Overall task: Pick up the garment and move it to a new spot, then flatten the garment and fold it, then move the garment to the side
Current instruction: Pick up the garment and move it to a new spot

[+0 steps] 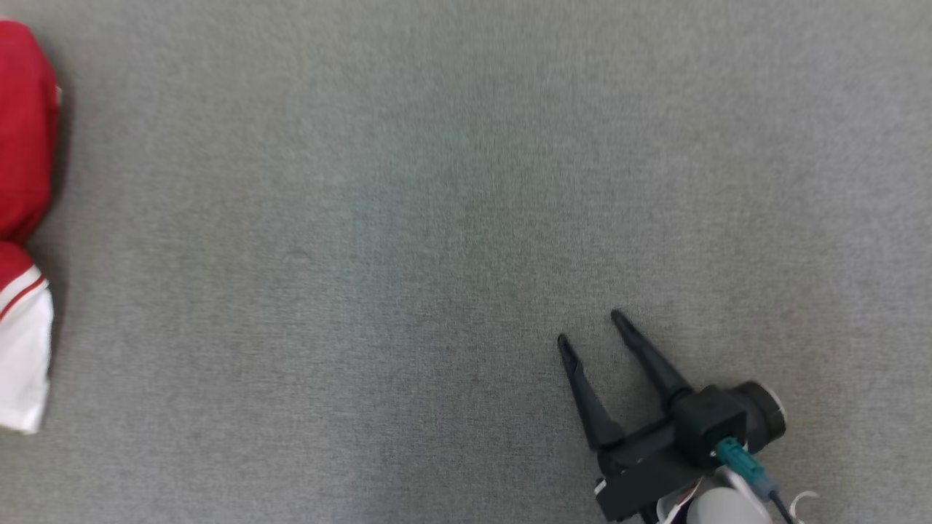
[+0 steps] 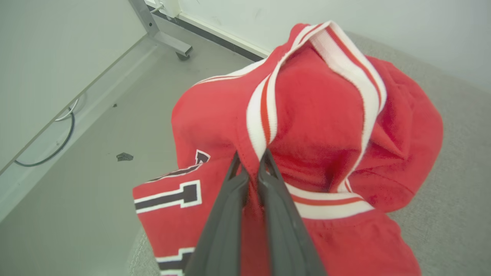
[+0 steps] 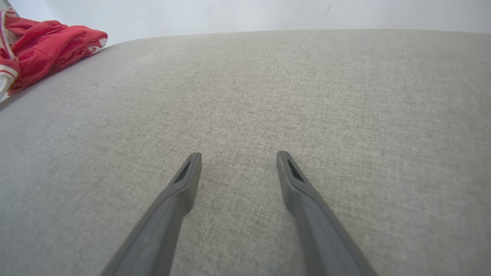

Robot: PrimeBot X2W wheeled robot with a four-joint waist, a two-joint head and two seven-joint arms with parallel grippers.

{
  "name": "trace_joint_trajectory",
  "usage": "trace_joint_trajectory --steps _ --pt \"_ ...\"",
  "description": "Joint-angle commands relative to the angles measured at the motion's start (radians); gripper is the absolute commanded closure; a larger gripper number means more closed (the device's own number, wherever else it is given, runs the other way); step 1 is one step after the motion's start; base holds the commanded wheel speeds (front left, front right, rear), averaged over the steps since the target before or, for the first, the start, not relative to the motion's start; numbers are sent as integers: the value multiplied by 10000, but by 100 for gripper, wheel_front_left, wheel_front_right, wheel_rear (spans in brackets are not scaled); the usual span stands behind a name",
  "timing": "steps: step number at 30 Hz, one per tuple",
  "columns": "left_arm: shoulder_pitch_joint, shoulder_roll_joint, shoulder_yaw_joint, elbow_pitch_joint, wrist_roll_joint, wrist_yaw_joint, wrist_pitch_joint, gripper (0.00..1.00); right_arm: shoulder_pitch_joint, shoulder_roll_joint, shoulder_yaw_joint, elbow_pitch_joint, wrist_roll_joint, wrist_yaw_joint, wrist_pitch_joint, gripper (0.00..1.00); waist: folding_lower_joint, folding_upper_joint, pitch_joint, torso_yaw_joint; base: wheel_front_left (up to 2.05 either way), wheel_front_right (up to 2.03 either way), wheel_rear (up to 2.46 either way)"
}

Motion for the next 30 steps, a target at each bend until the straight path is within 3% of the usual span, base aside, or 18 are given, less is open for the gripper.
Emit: trace_joint_trajectory --steps 1,7,14,23,30 --pt "-65 217 -29 -252 11 -139 -12 100 242 62 102 271 152 -25 -40 0 -1 -1 -940 113 0 0 0" --pt "-626 492 -481 -1412 103 -396 418 100 321 222 306 726 417 -25 -208 0 -1 -1 -2076 38 0 0 0" --pt "-1794 230 -1506 -2482 207 -635 1054 100 508 289 409 1151 804 -25 -325 0 -1 -1 -3120 -470 0 0 0" --pt "-2908 -994 -2824 -3187 86 -708 1356 100 810 294 411 1148 1227 -25 -341 0 -1 -1 -3929 -1476 0 0 0" --pt "-2766 -2159 -3784 -3604 -166 -862 1337 100 932 291 521 969 1246 -25 -331 0 -1 -1 -4024 -2930 0 0 0"
